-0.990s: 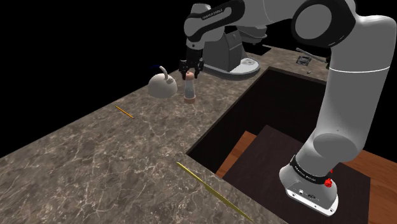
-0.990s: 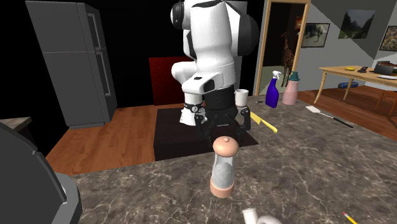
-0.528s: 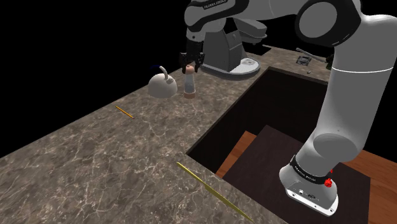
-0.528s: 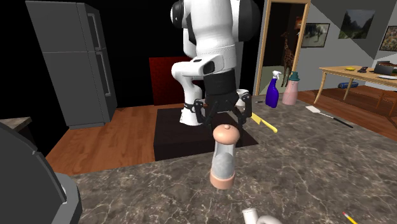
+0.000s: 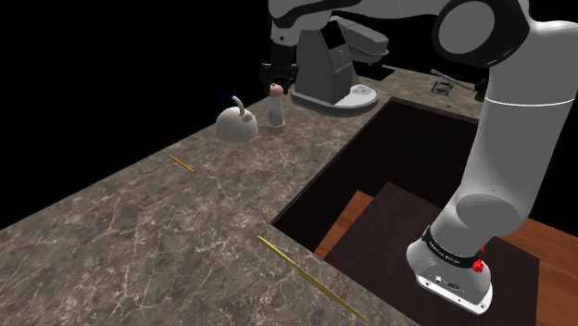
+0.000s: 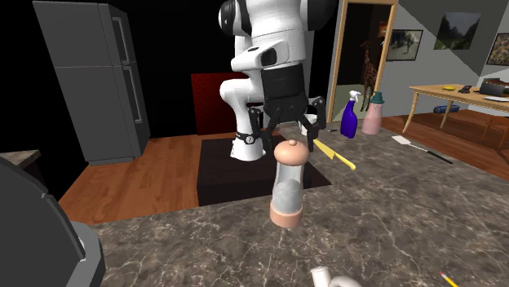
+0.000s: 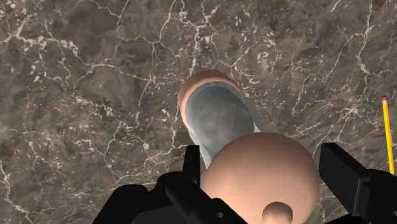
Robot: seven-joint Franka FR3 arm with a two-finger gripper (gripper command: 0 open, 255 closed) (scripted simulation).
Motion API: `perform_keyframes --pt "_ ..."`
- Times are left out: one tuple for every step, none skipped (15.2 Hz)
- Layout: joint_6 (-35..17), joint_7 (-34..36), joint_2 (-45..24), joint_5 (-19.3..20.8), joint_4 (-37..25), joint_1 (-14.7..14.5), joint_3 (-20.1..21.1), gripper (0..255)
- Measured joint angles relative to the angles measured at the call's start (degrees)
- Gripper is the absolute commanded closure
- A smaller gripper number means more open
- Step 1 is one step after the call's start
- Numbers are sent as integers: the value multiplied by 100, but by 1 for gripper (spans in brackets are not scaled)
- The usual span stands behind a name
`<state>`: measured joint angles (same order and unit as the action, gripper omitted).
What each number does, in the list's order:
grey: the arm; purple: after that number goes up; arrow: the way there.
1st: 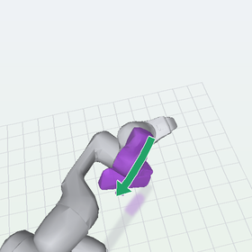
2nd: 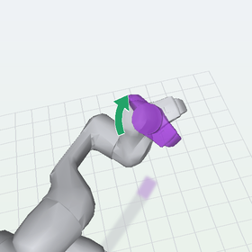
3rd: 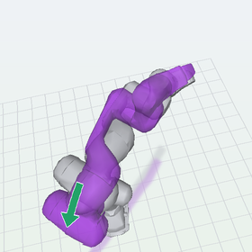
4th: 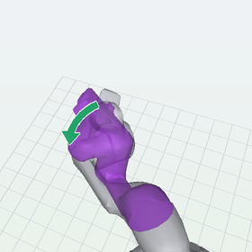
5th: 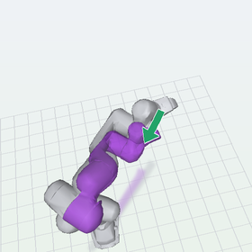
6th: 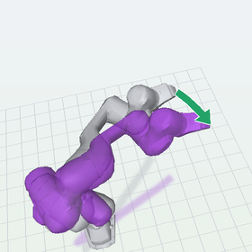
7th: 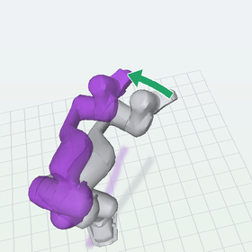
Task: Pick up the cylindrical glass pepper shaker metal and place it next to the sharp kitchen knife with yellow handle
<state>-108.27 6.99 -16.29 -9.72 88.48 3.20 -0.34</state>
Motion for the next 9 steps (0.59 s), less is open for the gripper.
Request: perform_keyframes --pt "71 6 0 2 -71 4 -2 255" --pt "147 9 12 5 -135 11 -6 255" --pt "224 25 8 9 -218 10 -5 255" --pt "291 38 32 13 -261 9 -5 255" --pt "367 47 26 16 -344 11 -6 255" --pt "444 60 12 18 -436 12 -6 255" --pt "517 72 10 22 -512 13 -7 255" --pt "603 101 7 27 -604 4 -2 255" --pt "685 107 -3 28 -697 8 -3 255"
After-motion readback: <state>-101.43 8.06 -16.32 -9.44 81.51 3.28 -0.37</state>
